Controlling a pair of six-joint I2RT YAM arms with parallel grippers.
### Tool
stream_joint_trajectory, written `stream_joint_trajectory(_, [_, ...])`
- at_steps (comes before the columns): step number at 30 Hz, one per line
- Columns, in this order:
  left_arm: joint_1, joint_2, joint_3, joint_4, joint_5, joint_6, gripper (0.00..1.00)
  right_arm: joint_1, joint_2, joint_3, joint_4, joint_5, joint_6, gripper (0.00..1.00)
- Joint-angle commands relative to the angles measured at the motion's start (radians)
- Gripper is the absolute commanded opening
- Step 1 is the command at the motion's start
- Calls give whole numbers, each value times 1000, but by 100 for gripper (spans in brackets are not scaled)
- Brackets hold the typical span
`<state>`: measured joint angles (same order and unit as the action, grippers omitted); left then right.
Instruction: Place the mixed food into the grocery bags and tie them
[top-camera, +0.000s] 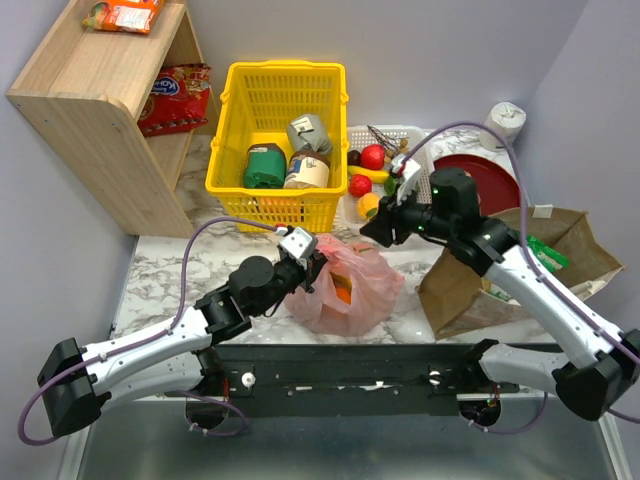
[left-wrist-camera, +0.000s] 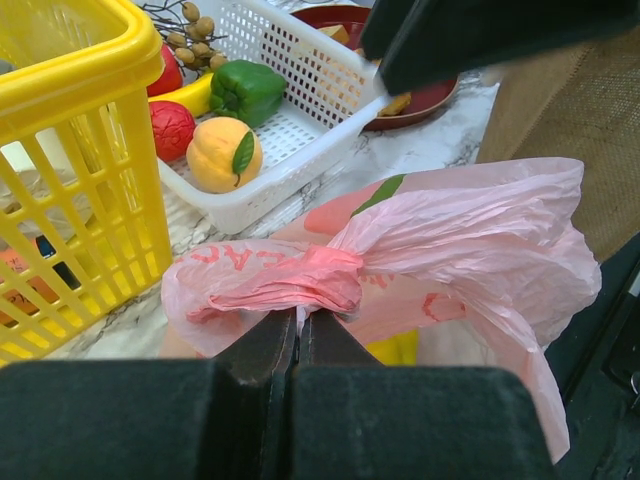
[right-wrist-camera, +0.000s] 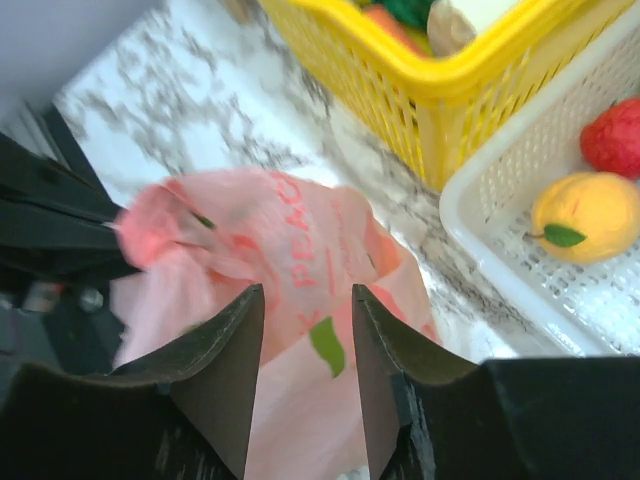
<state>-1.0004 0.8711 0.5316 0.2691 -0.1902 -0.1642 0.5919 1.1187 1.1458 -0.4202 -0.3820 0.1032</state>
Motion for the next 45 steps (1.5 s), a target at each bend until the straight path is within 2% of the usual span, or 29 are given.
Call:
stream_joint_trajectory(1, [6,-9,-2,41,15,19,0,2,58,-139,69,-79,-158,49])
stream_joint_trajectory(6, [6,2,7,42,9,15,0,74,3,-271,207,-124,-209,56])
stream_joint_trajectory(10, [6,15,19,28,26,6,0,103,-45,-362,383,-124,-220,69])
stream_joint_trajectory(13, [6,19,27,21,52,-9,0,109,-48,-414,489,-101,-223,72])
stream_joint_trajectory(19, [6,20,39,12,80,-43,0,115,-4,-437,573,-81,-253,73])
stream_joint_trajectory(30, [13,12,53,-10,144,-74,0,131,42,-459,681,-149,-278,71])
stream_joint_trajectory(36, [31,34,62,-1,176,-89,0,147,78,-440,655,-210,-275,47])
stream_joint_trajectory(39, [37,51,74,-7,179,-97,0,154,79,-429,629,-189,-251,28])
stream_joint_trajectory(40, [39,57,77,-11,170,-100,0,154,78,-419,601,-164,-235,13])
stream_joint_trajectory(43, [43,60,99,-48,143,-101,2,154,66,-406,555,-103,-186,2])
stream_joint_trajectory(44, [45,59,110,-86,117,-100,20,154,61,-405,545,-88,-172,1])
stream_joint_trajectory(45, [45,55,134,-109,103,-94,28,154,55,-402,531,-74,-157,1])
